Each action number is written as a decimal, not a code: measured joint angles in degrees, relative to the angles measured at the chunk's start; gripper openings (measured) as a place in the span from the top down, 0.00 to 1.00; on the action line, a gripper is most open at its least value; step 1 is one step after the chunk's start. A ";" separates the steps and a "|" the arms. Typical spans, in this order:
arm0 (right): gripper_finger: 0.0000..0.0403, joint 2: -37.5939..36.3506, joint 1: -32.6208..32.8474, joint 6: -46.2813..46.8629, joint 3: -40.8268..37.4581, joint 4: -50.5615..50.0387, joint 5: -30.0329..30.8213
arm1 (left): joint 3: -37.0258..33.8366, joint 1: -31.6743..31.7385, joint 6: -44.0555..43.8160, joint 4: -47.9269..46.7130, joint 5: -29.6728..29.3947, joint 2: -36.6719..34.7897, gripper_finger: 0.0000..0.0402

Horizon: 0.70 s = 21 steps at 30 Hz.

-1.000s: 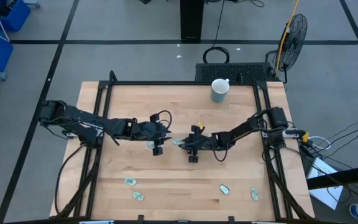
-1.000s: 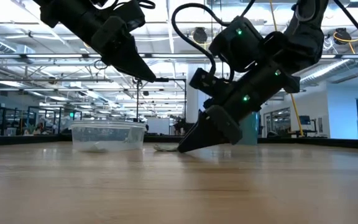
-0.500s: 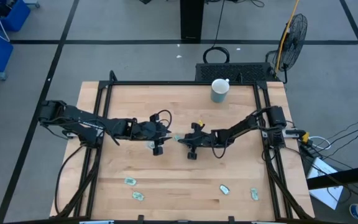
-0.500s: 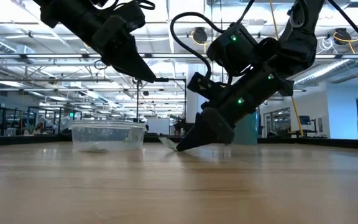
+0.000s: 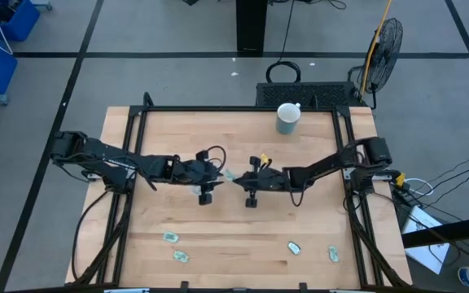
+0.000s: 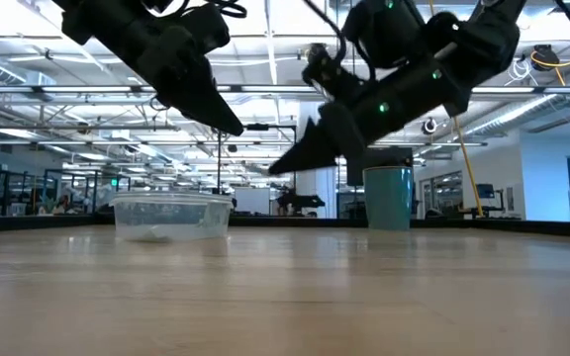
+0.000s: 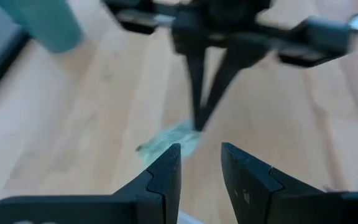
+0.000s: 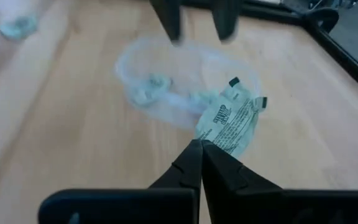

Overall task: Pick and place Stevia / Truvia into bins
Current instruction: Put the green stevia packet into the transparent bin

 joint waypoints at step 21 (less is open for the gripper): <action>1.00 9.37 -1.83 2.39 19.33 -9.19 -10.59 | 0.18 0.00 3.64 6.89 -32.95 -12.57 0.70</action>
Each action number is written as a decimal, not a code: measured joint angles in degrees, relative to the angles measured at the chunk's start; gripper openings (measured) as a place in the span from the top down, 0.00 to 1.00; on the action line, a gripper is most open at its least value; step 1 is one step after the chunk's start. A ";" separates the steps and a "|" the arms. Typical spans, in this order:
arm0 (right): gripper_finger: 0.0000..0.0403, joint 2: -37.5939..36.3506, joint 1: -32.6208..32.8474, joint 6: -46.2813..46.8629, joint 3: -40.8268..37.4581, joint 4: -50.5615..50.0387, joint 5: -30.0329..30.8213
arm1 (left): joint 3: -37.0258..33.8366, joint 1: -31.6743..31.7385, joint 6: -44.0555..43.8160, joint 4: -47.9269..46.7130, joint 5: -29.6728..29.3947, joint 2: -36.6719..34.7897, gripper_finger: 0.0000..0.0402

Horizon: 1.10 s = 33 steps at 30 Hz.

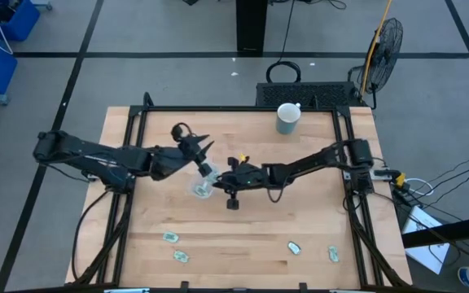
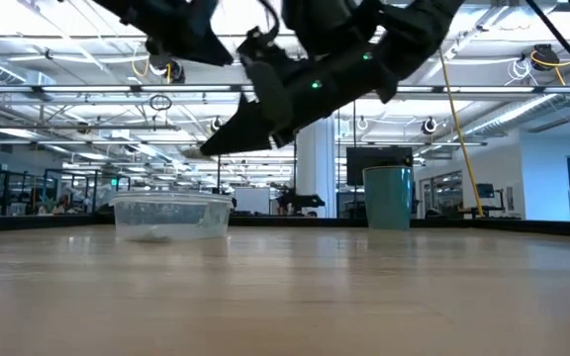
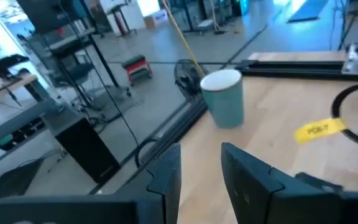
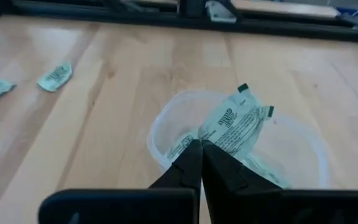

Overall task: Pick and place Stevia / Truvia into bins
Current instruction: Put the green stevia packet into the transparent bin

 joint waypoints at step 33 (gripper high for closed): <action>0.70 -2.11 0.63 -4.79 4.74 -10.33 1.39 | -0.18 -5.19 -18.74 -38.52 37.55 -13.60 0.70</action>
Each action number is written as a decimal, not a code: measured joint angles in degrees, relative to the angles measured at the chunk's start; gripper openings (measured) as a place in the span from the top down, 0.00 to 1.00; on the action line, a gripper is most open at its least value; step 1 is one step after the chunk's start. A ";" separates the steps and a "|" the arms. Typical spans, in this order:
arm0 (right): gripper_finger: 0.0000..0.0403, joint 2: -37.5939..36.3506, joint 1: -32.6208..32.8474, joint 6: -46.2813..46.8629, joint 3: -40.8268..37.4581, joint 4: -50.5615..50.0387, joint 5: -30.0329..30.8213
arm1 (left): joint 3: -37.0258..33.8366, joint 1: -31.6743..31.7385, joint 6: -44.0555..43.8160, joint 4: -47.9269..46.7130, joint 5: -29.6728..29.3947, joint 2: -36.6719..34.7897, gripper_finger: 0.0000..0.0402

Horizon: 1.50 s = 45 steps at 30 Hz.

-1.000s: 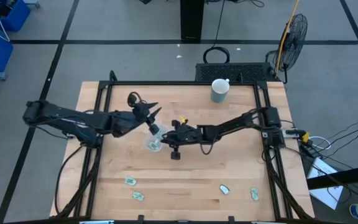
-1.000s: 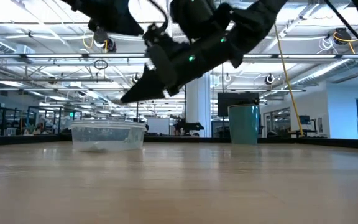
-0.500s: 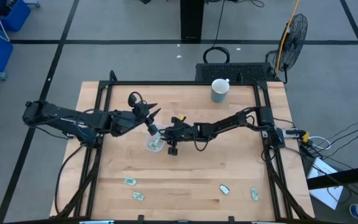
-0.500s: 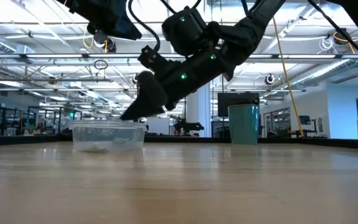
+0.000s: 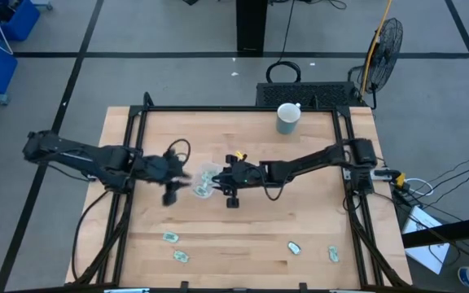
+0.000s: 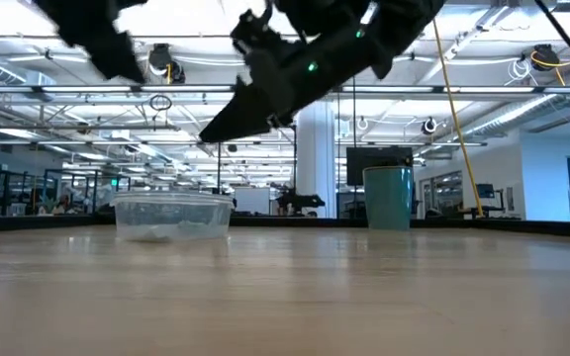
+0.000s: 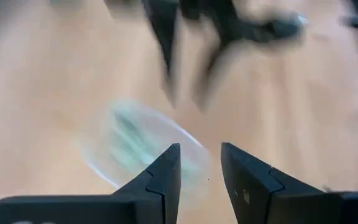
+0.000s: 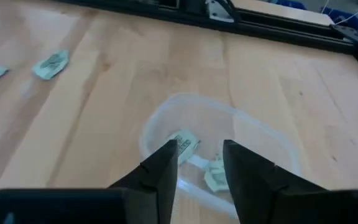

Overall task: Pick and place Stevia / Truvia into bins
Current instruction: Put the green stevia packet into the transparent bin

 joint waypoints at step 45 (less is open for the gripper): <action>0.71 -4.71 1.18 -6.20 -6.23 6.69 -0.01 | -0.02 -31.94 -63.37 -5.95 9.68 30.17 0.70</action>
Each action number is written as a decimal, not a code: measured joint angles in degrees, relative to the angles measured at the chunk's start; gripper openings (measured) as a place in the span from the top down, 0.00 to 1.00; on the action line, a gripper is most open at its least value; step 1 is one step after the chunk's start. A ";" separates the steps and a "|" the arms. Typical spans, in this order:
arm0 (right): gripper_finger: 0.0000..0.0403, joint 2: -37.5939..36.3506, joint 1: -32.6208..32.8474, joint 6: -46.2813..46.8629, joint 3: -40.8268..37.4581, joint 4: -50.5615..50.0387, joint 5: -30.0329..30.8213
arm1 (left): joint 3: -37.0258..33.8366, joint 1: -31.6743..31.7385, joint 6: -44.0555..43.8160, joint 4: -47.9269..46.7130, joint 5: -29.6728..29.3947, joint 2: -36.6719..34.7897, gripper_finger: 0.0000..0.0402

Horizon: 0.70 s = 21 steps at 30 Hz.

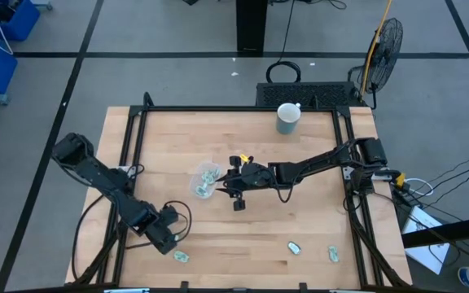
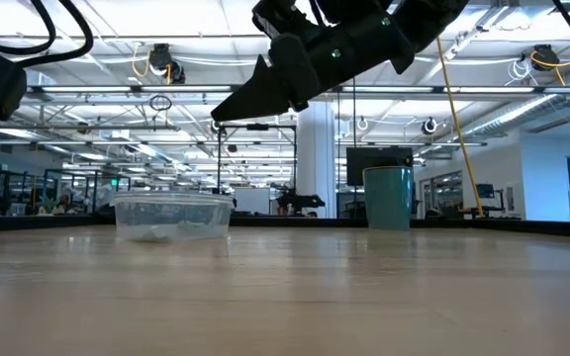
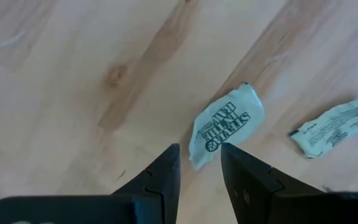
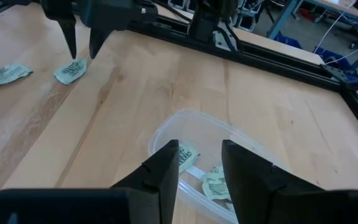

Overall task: Pick and place Stevia / Truvia into bins
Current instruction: Put the green stevia packet into the transparent bin

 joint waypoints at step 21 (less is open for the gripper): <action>0.71 0.00 0.02 0.66 0.00 -0.17 -0.02 | 0.00 -1.18 -1.26 0.12 -0.96 0.00 0.70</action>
